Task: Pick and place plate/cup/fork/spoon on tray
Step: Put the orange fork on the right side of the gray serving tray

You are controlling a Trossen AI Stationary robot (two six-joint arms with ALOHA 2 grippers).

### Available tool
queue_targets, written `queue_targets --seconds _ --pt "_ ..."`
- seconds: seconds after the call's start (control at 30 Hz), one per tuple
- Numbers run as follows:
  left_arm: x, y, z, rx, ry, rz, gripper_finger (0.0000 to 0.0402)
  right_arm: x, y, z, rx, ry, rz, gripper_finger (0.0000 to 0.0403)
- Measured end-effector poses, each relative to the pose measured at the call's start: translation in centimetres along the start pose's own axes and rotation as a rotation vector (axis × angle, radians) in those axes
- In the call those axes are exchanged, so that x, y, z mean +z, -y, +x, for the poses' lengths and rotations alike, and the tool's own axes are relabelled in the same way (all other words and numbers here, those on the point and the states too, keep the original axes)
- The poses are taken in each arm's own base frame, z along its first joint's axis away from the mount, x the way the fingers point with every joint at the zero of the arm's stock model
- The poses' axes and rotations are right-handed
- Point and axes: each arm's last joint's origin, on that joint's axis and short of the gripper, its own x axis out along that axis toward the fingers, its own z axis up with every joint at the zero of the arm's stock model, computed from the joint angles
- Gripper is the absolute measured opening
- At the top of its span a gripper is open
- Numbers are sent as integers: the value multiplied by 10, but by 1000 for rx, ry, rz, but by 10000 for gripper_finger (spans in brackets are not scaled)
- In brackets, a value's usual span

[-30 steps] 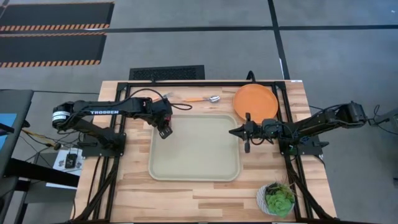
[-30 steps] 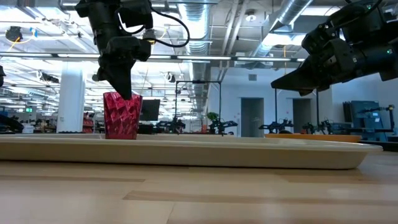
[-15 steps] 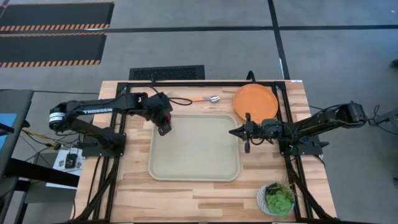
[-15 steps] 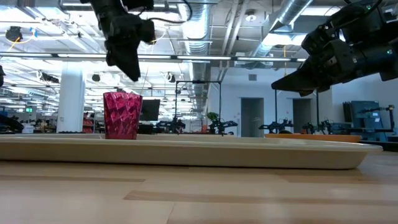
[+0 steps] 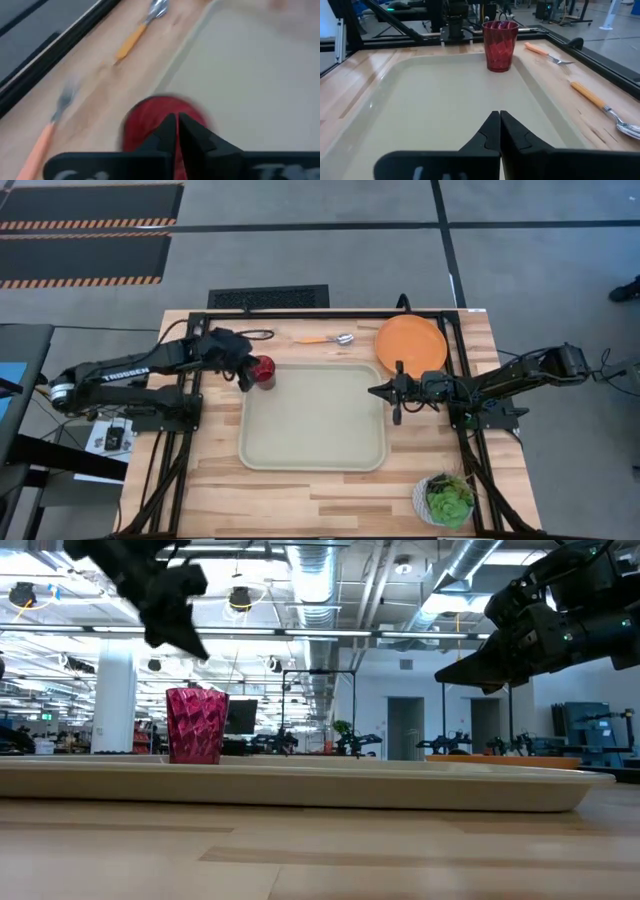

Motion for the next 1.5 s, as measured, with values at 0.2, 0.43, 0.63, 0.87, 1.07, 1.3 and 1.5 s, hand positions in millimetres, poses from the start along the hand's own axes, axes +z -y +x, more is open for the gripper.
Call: queue_targets --seconds 0.2,0.43,0.63,0.87,1.07,1.3,1.5 --pt "3 -52 2 100 -27 -49 0 0 0 0 -1 0 0 16" --pt "10 -117 16 111 -119 -119 0 0 0 0 -1 -3 4 12" --pt "11 -148 58 52 -395 -117 0 0 0 0 -1 -3 4 17" --pt "13 -169 96 71 -577 -56 0 -1 0 0 -2 -13 3 13" --pt "11 -173 103 56 -591 24 12 -1 0 0 -1 -13 0 18" --pt "7 -175 109 79 -555 115 82 -1 0 0 0 -13 -1 14" --pt "0 -172 115 98 -543 147 131 -1 0 0 0 -13 -2 19"
